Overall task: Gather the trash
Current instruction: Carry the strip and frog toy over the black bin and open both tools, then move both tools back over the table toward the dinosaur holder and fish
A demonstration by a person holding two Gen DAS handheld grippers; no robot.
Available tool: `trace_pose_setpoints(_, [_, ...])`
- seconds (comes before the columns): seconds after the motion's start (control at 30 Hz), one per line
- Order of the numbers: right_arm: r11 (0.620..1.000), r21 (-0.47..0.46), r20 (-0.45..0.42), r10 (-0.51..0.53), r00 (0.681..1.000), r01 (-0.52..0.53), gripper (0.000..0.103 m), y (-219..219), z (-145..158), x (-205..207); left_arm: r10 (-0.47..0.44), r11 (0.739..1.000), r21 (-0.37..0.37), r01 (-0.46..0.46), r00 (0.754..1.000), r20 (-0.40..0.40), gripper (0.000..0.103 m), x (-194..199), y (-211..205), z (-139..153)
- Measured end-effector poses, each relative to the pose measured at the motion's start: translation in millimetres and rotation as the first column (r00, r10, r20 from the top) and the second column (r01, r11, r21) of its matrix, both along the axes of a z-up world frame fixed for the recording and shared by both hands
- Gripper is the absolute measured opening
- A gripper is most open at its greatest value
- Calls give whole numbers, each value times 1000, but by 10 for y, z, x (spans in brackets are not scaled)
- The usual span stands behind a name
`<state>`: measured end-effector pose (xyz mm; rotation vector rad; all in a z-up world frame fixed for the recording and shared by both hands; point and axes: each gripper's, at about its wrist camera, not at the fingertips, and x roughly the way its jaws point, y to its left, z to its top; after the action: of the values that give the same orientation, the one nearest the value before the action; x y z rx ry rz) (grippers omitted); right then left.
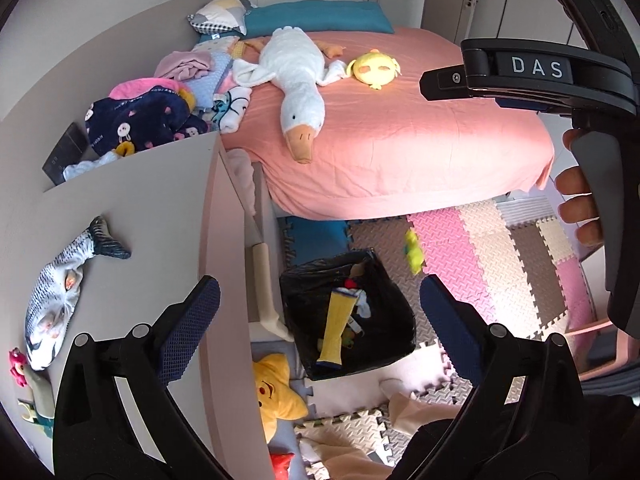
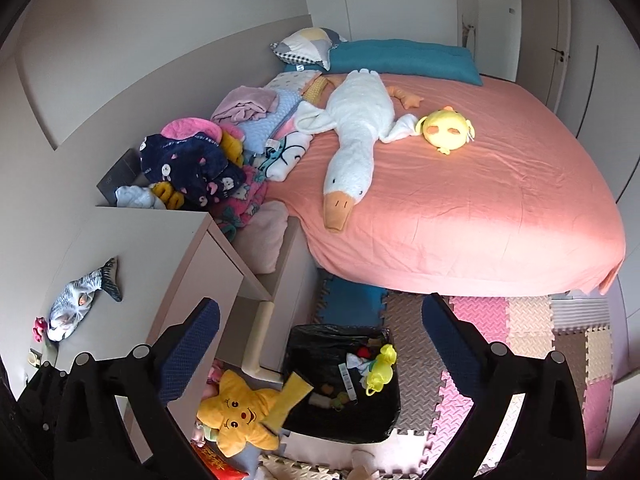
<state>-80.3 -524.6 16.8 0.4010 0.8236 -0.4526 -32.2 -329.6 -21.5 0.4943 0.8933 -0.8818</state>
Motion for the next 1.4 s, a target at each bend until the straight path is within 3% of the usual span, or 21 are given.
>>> trace_pose_setpoints(0.33, [999, 32, -8, 12, 1000, -12, 100, 44, -62, 63, 63, 998, -2, -63, 998, -22, 97, 138, 179, -5])
trace_pose_setpoints(0.77, [991, 48, -19, 123, 992, -122, 100, 511, -92, 363, 185, 983, 12, -184, 983, -22, 97, 293, 717, -9])
trace_pose_setpoints(1.4, [935, 74, -28, 348, 937, -346, 100, 1491, -153, 892, 428, 904, 10, -428, 903, -33, 97, 469, 1826, -51])
